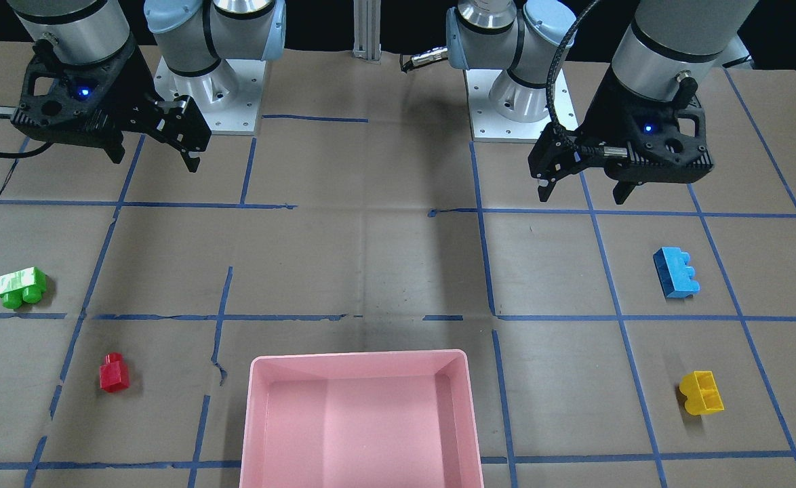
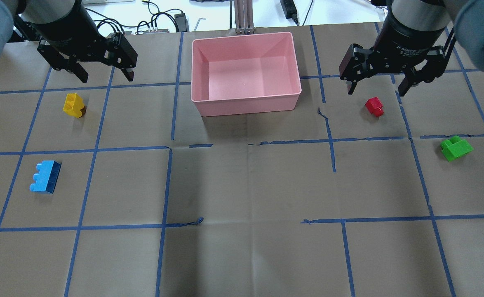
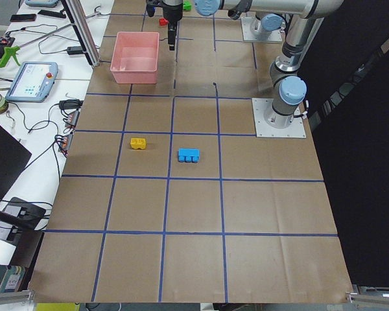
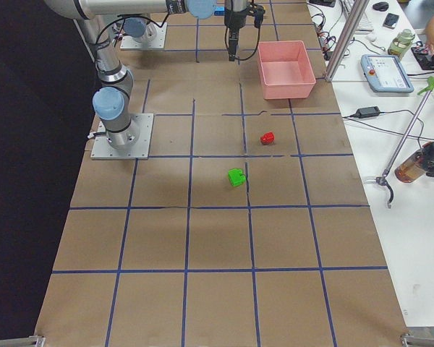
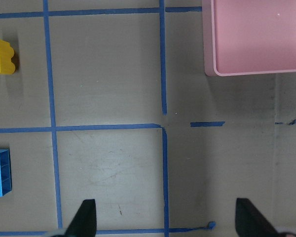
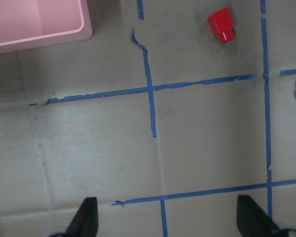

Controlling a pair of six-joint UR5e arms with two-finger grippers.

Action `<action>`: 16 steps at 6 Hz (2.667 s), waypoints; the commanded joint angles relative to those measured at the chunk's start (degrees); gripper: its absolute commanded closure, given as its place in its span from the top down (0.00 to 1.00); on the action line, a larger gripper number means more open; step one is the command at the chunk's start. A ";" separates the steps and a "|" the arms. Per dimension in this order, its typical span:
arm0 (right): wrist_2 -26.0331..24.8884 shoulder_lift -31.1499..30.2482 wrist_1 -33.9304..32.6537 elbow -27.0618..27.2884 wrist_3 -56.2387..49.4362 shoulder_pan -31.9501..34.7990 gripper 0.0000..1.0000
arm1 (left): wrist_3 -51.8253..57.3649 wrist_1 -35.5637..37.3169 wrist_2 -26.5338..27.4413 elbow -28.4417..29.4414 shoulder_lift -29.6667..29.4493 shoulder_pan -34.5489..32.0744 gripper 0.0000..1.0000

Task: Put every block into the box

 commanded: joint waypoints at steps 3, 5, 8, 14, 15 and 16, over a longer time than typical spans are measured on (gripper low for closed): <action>2.49 0.00 0.31 0.51 -0.41 0.04 1.00 | 0.00 -0.35 0.09 0.00 0.01 0.00 0.99; 1.79 0.00 0.30 0.60 -0.32 0.04 1.00 | 0.00 -0.53 0.00 0.00 0.01 0.62 0.99; 0.55 0.09 0.30 0.69 -0.67 -0.14 1.00 | 2.70 -0.35 2.02 0.09 -0.08 6.91 0.99; 0.64 0.61 0.30 0.95 -24.90 -16.95 1.00 | 32.73 10.30 1.93 -12.16 -4.38 32.14 0.99; 0.47 0.70 -0.04 1.65 -37.38 -22.93 1.00 | 40.27 20.38 1.93 -18.31 -4.47 33.04 0.99; 0.55 0.79 -0.66 3.31 -50.90 -28.82 1.00 | 43.65 26.83 1.58 -24.20 -5.26 34.01 0.99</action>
